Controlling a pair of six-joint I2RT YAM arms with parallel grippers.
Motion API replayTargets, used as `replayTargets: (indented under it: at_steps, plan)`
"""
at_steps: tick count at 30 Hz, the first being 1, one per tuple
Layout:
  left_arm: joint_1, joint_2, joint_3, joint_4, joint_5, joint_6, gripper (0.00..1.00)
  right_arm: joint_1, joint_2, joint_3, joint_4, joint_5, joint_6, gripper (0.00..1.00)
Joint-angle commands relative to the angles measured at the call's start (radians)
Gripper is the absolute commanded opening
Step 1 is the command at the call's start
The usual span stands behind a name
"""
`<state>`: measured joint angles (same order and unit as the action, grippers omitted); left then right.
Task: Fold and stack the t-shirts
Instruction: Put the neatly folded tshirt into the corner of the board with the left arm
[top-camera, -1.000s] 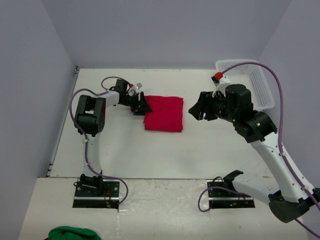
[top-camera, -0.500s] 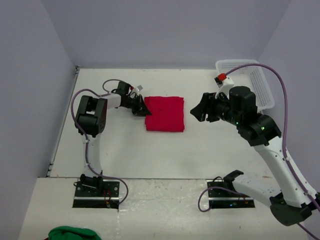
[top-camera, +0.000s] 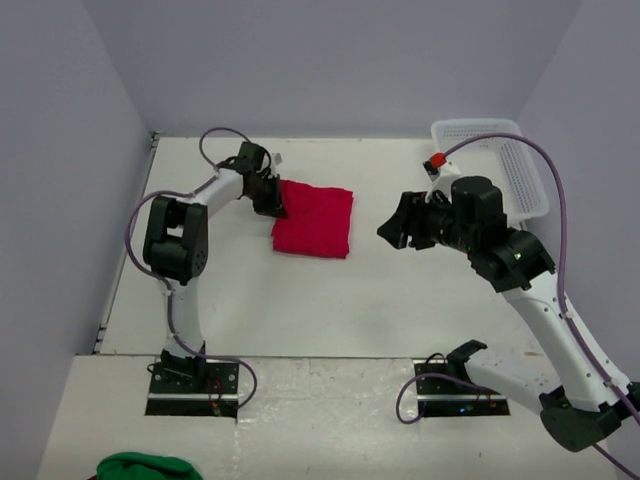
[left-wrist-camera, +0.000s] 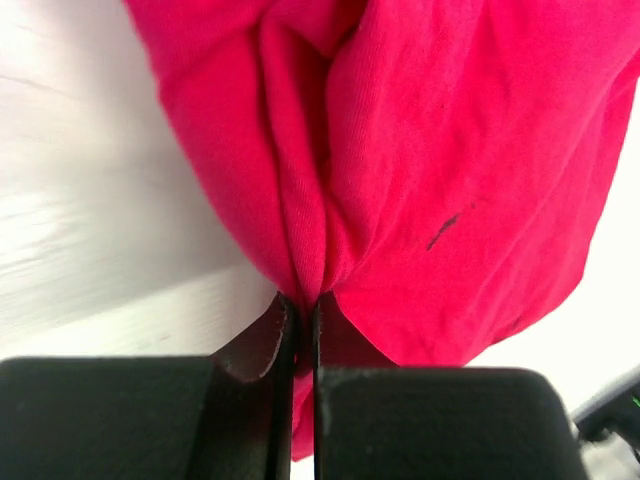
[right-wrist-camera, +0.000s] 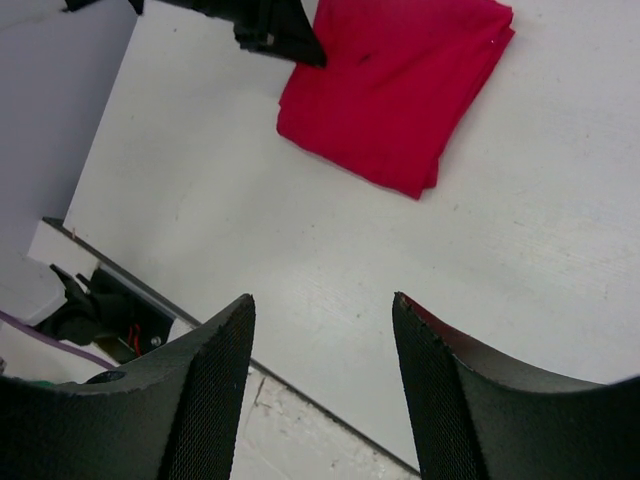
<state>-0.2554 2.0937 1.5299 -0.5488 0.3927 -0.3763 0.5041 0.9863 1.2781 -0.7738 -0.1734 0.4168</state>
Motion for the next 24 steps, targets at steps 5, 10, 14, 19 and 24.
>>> replayTargets:
  at_steps: [5,10,14,19,24]
  plan:
    - [0.031,-0.038,0.263,-0.226,-0.288,0.128,0.00,0.030,0.006,-0.054,0.010,-0.028,0.017,0.58]
    - [0.082,0.021,0.377,-0.273,-0.314,0.145,0.00,0.056,0.002,-0.074,-0.005,-0.032,0.016,0.58]
    - [0.119,0.135,0.539,-0.345,-0.318,0.166,0.00,0.077,-0.001,-0.098,-0.007,-0.026,0.017,0.58]
    - [0.160,0.305,0.783,-0.493,-0.362,0.218,0.00,0.114,0.003,-0.103,-0.019,-0.003,0.020,0.58]
    - [0.241,0.322,0.817,-0.477,-0.362,0.247,0.00,0.122,0.003,-0.111,-0.019,0.020,0.014,0.58]
